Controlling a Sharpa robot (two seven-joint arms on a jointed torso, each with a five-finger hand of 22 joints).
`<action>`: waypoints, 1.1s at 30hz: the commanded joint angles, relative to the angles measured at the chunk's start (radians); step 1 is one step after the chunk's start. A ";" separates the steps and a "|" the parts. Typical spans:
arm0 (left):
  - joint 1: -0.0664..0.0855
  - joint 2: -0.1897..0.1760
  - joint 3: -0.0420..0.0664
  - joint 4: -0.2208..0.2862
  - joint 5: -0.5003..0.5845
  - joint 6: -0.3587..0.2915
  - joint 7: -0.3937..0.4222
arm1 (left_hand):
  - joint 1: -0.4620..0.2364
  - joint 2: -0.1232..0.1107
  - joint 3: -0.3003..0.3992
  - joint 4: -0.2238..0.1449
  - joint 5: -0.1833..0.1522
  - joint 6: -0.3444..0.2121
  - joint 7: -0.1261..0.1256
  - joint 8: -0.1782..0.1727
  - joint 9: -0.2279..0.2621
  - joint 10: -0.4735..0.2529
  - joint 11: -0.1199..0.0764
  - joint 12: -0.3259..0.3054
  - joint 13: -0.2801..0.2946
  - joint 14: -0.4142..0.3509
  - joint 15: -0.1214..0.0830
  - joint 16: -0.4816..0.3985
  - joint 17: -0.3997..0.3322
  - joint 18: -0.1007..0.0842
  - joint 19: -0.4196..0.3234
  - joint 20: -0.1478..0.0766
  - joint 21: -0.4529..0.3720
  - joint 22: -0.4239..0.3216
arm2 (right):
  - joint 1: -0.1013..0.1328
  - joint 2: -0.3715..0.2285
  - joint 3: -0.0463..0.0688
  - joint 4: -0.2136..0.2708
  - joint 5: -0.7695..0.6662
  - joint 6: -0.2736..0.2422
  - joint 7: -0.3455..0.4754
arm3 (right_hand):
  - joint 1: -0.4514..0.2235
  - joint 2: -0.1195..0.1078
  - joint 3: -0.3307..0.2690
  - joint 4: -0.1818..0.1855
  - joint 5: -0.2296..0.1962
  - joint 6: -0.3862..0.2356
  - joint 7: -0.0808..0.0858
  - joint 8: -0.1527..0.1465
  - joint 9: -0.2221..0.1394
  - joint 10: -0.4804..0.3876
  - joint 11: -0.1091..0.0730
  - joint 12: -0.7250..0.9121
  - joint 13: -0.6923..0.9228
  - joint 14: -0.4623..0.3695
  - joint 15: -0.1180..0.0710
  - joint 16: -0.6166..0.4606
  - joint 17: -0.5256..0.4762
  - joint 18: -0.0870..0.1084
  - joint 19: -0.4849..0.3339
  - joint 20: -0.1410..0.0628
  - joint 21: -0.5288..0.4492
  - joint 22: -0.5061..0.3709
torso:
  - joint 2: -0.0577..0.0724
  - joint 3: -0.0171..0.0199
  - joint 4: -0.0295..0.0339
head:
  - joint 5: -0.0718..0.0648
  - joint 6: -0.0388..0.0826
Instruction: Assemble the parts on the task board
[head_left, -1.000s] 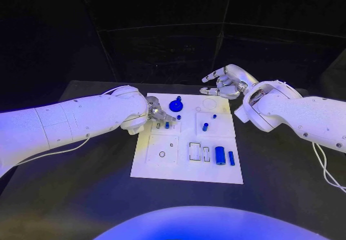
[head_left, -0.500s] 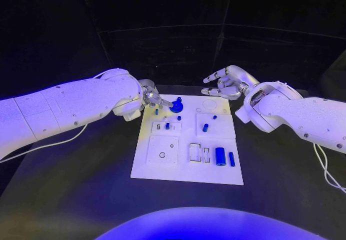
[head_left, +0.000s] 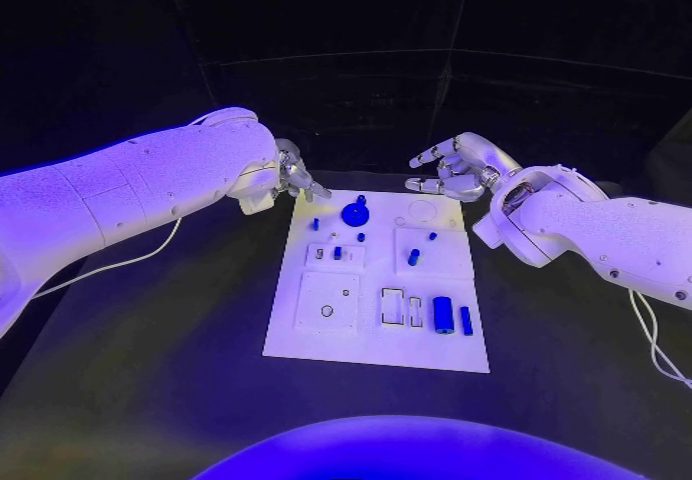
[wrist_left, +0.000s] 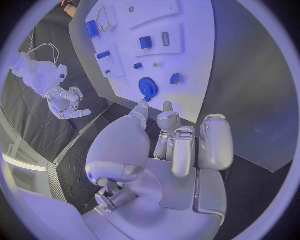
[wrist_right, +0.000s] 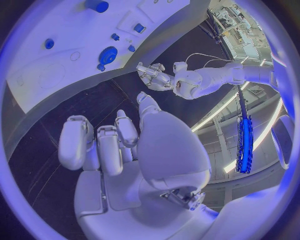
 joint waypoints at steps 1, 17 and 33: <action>0.002 0.020 0.000 -0.046 -0.004 0.066 0.024 | 0.002 0.004 -0.013 0.004 0.006 0.012 -0.002 -0.004 -0.007 0.006 0.005 0.007 0.003 0.104 0.009 0.003 0.263 0.013 0.004 0.006 -0.001 0.004 | 0.002 0.001 0.001 0.000 0.003 0.006 0.007 | 0.000 0.005 -0.005 -0.001 0.004 -0.001 0.000 0.004 0.001 -0.006 0.002 -0.003 -0.001 0.065 -0.004 -0.005 0.094 0.009 -0.006 -0.002 -0.003 -0.001 | 0.000 -0.0009 -0.0006 | 0.004 0.000; -0.010 0.088 -0.023 -0.168 -0.044 0.137 0.054 | -0.004 0.010 -0.047 0.022 0.005 0.025 -0.004 -0.007 -0.024 0.014 0.003 0.022 0.014 0.104 0.007 0.003 0.263 0.012 0.009 0.005 0.003 0.011 | 0.002 0.002 0.001 0.003 0.003 0.005 0.007 | 0.000 0.007 -0.006 -0.001 0.004 0.000 0.000 0.005 0.001 -0.006 0.002 -0.003 -0.001 0.065 -0.004 -0.005 0.094 0.009 -0.006 -0.002 -0.003 -0.001 | 0.000 0.0000 0.0009 | 0.007 -0.002; -0.032 0.133 -0.024 -0.222 -0.045 0.167 0.062 | 0.000 0.014 -0.053 0.024 0.005 0.027 -0.005 -0.008 -0.029 0.014 0.003 0.023 0.014 0.104 0.007 0.003 0.263 0.012 0.010 0.005 0.004 0.013 | 0.002 0.011 0.001 -0.001 0.003 0.007 0.009 | 0.000 0.007 -0.006 -0.001 0.004 0.000 0.000 0.005 0.001 -0.006 0.002 -0.003 -0.001 0.065 -0.004 -0.005 0.094 0.009 -0.006 -0.002 -0.003 -0.001 | -0.001 0.0000 -0.0002 | 0.010 -0.003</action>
